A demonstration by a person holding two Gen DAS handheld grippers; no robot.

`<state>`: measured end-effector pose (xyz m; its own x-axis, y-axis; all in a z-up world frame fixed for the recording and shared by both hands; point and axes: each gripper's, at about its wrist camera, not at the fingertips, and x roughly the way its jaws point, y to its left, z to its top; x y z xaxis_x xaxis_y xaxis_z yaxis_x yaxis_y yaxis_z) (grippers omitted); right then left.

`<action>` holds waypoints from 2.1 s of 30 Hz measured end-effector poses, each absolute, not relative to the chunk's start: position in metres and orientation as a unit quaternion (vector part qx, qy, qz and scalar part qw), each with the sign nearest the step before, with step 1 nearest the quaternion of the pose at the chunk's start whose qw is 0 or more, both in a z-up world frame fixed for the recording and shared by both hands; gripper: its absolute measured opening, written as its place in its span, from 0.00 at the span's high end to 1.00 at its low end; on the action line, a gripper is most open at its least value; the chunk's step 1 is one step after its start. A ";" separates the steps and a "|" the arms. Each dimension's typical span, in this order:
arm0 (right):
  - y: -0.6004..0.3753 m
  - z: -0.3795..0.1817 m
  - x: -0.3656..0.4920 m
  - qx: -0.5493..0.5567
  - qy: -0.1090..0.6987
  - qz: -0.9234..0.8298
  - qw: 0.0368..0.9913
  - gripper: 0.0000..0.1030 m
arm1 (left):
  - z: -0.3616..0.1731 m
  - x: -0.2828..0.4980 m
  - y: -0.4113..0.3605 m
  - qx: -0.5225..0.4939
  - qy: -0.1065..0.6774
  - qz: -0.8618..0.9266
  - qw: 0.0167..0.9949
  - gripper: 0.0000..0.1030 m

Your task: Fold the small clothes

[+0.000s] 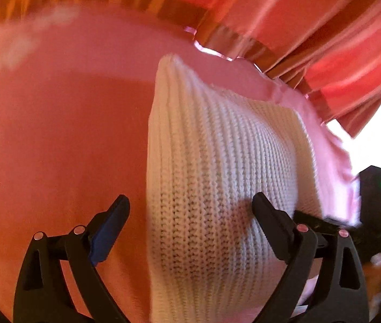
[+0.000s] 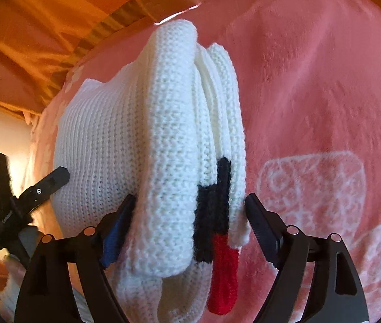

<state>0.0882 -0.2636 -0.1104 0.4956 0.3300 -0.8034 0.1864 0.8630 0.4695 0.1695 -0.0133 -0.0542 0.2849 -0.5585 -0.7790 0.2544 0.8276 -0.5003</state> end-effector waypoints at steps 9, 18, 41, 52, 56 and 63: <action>-0.269 -0.121 0.101 0.298 0.494 0.079 0.813 0.18 | -0.073 0.187 -0.012 -0.221 0.563 -0.278 0.747 0.05; -0.270 -0.094 0.078 0.308 0.446 0.102 0.834 0.63 | -0.043 0.173 -0.036 -0.154 0.536 -0.327 0.763 0.57; -0.221 0.194 -0.246 0.187 0.098 0.076 0.974 0.62 | 0.277 -0.060 -0.031 -0.070 0.235 -0.551 0.798 0.56; -0.156 0.315 -0.240 0.083 -0.047 0.159 0.983 0.60 | 0.407 -0.103 0.046 -0.039 0.006 -0.496 0.867 0.48; -0.135 0.334 -0.197 0.072 -0.049 0.194 0.977 0.60 | 0.417 -0.087 0.068 -0.028 -0.022 -0.464 0.885 0.44; -0.113 0.293 -0.077 0.088 0.038 0.215 0.972 0.58 | 0.365 0.009 0.101 -0.051 0.052 -0.411 0.908 0.42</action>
